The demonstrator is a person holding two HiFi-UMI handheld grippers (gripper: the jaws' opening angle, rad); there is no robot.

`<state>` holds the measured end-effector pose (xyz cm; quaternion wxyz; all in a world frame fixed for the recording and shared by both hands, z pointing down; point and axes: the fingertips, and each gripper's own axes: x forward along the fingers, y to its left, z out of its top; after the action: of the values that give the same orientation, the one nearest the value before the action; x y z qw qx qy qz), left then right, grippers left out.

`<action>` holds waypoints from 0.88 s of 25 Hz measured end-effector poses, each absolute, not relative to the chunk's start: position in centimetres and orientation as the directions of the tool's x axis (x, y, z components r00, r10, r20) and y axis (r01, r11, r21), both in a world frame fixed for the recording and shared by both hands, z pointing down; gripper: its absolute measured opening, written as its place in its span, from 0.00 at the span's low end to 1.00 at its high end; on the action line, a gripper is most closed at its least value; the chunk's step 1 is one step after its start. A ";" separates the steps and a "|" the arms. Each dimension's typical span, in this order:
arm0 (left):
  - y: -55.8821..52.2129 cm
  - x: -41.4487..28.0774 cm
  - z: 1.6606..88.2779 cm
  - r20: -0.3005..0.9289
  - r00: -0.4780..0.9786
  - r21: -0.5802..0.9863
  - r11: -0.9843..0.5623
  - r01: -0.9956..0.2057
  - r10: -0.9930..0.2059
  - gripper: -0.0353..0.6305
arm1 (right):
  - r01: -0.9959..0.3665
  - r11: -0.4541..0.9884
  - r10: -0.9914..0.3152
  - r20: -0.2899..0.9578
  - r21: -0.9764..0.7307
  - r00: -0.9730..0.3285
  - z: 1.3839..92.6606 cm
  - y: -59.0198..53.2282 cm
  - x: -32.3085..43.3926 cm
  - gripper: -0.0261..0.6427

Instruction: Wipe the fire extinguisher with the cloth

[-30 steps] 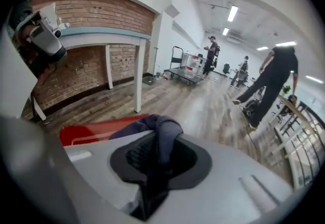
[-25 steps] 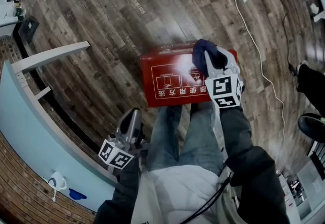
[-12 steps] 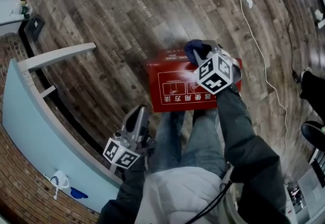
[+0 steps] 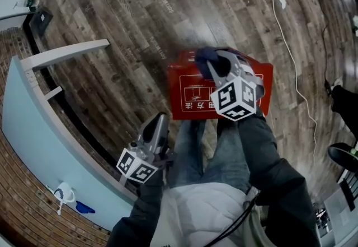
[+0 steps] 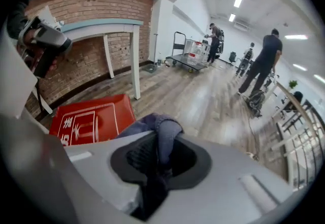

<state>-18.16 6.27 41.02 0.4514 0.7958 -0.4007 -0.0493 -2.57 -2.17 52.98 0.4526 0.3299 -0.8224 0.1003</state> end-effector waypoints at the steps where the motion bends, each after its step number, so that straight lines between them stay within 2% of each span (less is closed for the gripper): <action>1: 6.3 -17.8 41.1 0.279 0.681 0.763 -0.275 -0.586 -0.677 0.06 | -0.657 0.736 -0.474 0.815 0.160 -0.333 52.7 -1.0 0.2 0.13; 5: 6.4 -16.3 41.3 0.265 0.702 0.780 -0.281 -0.559 -0.660 0.06 | -0.710 0.662 -0.505 0.843 0.239 -0.187 52.0 6.2 9.9 0.13; 9: 6.7 -15.4 41.3 0.260 0.716 0.789 -0.284 -0.545 -0.648 0.06 | -0.751 0.621 -0.512 0.842 0.225 -0.171 52.1 10.5 10.2 0.12; 13: 6.7 -15.4 41.4 0.265 0.716 0.784 -0.288 -0.550 -0.646 0.06 | -0.753 0.641 -0.523 0.802 0.149 -0.287 52.2 8.5 2.8 0.12; 18: 6.2 -16.7 41.4 0.260 0.688 0.784 -0.268 -0.560 -0.677 0.06 | -0.612 0.790 -0.442 0.738 0.051 -0.509 51.6 7.9 -8.8 0.12; 22: 5.9 -17.2 41.4 0.272 0.687 0.761 -0.286 -0.582 -0.674 0.06 | -0.553 0.832 -0.406 0.730 0.046 -0.550 51.2 11.0 -9.4 0.13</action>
<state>-17.21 5.88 41.39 0.4505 0.8002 -0.3925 -0.0511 -9.37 11.04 51.21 0.3874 0.2740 -0.8751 0.0951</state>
